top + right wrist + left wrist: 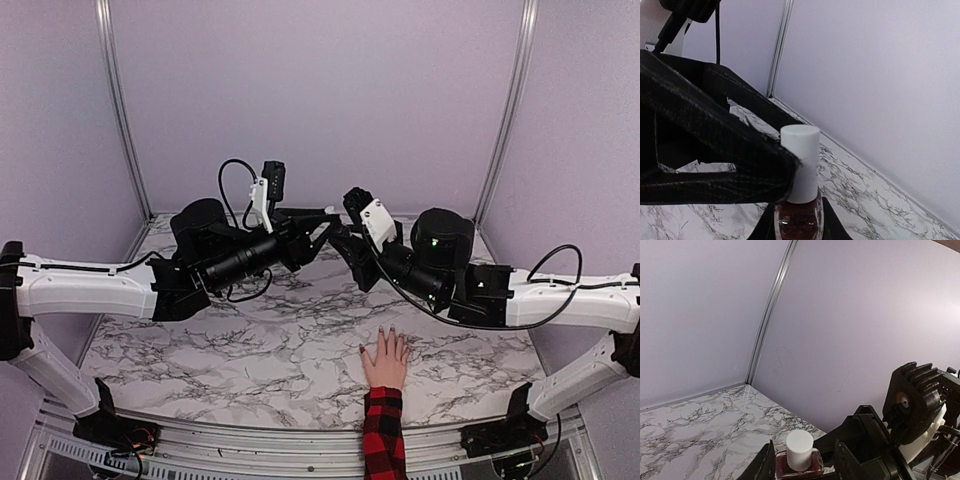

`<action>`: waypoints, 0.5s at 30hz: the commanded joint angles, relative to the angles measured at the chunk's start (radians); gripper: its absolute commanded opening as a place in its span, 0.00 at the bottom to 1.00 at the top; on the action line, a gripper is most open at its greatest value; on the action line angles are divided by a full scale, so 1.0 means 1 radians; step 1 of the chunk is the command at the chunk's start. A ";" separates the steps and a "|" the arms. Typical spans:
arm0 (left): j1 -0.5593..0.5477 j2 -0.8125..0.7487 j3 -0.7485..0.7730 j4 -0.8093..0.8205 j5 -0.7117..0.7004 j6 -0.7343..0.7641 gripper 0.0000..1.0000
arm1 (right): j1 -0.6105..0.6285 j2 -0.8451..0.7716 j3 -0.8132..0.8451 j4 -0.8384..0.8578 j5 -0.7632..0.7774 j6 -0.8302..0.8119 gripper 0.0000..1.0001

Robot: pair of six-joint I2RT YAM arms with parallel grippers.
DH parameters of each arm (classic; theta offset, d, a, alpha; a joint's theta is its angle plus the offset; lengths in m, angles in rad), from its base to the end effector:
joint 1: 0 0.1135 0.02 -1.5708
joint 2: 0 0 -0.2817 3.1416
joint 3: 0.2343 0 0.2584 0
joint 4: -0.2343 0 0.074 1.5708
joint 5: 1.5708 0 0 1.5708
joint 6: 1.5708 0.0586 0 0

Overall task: Paint the nails
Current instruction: Screw the nail polish bottle cap onto the nail polish bottle.

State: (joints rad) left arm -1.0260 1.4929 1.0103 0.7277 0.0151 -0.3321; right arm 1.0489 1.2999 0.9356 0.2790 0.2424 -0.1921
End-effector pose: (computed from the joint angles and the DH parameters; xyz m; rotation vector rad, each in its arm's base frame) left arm 0.1947 -0.3230 0.3630 0.4959 1.3311 -1.1511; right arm 0.1773 0.2801 0.3403 -0.8155 1.4609 0.4500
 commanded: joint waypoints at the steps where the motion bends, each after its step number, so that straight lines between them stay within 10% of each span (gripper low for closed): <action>1: -0.003 0.023 0.038 0.007 -0.062 -0.037 0.39 | 0.035 0.016 0.041 0.020 0.115 -0.038 0.00; 15: 0.004 0.039 0.040 0.007 -0.038 -0.054 0.08 | 0.057 0.011 0.043 0.024 0.115 -0.081 0.00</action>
State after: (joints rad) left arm -1.0294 1.5219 1.0222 0.7277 -0.0509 -0.3801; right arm 1.0962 1.3296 0.9363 0.2760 0.3702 -0.2481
